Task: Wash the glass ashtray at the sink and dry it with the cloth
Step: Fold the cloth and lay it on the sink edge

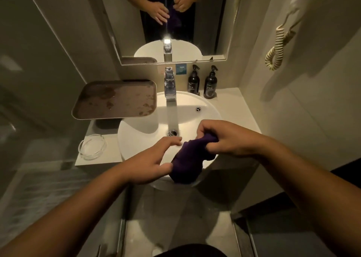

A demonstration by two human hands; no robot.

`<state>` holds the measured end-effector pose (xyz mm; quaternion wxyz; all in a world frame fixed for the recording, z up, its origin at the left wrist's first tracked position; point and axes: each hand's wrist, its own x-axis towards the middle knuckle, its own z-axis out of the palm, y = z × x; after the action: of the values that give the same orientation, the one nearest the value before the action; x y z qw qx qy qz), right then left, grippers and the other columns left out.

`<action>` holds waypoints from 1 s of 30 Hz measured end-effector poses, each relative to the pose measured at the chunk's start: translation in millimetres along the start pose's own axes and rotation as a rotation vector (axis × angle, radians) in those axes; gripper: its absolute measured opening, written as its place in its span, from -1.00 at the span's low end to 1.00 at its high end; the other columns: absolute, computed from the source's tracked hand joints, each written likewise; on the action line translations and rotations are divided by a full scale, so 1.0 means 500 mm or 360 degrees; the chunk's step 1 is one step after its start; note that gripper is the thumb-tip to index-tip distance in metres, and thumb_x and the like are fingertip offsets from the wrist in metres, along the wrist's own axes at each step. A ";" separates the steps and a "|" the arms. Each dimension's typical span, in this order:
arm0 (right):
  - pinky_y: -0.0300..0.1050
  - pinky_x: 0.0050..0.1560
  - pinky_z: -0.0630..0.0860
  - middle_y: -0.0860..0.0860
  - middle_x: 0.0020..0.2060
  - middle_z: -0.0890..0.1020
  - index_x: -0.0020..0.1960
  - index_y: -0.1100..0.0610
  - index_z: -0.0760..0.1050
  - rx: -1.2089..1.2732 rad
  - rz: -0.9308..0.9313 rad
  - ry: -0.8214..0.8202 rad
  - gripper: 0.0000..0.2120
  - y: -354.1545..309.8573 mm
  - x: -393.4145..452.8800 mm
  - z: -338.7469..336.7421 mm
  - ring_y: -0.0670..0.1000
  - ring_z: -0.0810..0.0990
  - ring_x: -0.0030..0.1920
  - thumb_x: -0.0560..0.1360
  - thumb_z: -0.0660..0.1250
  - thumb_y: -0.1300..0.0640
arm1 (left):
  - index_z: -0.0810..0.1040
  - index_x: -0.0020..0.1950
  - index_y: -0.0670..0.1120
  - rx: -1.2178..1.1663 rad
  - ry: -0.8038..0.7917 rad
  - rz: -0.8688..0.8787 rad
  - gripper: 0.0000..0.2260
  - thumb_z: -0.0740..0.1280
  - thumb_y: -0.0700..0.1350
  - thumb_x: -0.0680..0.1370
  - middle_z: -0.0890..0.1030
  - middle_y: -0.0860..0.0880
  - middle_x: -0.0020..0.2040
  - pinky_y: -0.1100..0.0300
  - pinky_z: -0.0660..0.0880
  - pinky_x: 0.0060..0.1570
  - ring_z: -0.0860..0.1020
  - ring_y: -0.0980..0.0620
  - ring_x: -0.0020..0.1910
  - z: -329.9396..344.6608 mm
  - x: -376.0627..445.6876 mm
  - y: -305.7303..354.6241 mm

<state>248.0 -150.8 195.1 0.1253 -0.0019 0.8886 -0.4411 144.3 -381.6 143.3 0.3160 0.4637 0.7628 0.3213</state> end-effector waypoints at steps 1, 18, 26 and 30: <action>-0.19 -0.15 0.58 -0.05 -0.14 0.61 -0.09 -0.09 0.47 -0.0051 -0.0036 -0.0039 -0.77 -0.013 0.002 0.006 -0.08 0.59 -0.16 0.37 0.34 0.22 | 0.14 0.34 0.44 -0.0069 0.0018 0.0007 -0.47 0.26 0.25 0.43 0.20 0.37 0.45 0.26 0.29 0.34 0.22 0.40 0.38 0.000 0.005 0.000; -0.20 0.00 0.60 -0.17 -0.06 0.65 0.10 -0.12 0.58 -0.0025 0.0284 0.0092 -0.81 0.030 -0.068 0.106 -0.20 0.62 -0.04 0.51 0.39 0.07 | 0.60 0.09 0.09 0.0378 0.0401 0.0221 -0.86 0.35 -0.08 0.56 0.57 0.29 -0.09 0.53 0.38 -0.13 0.50 0.37 -0.13 0.015 -0.084 -0.050; -0.29 -0.16 0.51 -0.11 -0.12 0.64 -0.03 -0.06 0.57 0.0013 0.0496 0.0128 -0.95 0.120 0.003 0.225 -0.14 0.61 -0.12 0.52 0.38 0.06 | 0.55 0.17 0.01 0.0447 0.0226 -0.0026 -0.82 0.29 -0.04 0.59 0.63 0.08 0.08 0.34 0.39 -0.04 0.54 0.16 0.01 0.043 -0.055 -0.179; -0.18 -0.15 0.44 -0.04 -0.07 0.62 0.01 -0.03 0.53 -0.0290 0.0611 0.0236 -0.93 0.175 0.115 0.228 -0.06 0.55 -0.10 0.55 0.34 0.02 | 0.55 0.13 0.00 0.0588 0.0213 -0.0228 -0.85 0.29 -0.03 0.59 0.64 0.01 0.04 0.21 0.42 -0.07 0.53 0.08 -0.07 0.031 0.038 -0.235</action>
<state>227.2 -193.0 47.6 0.1406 0.1885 0.9156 -0.3262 90.3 -403.9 38.5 0.1961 0.4361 0.8590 0.1827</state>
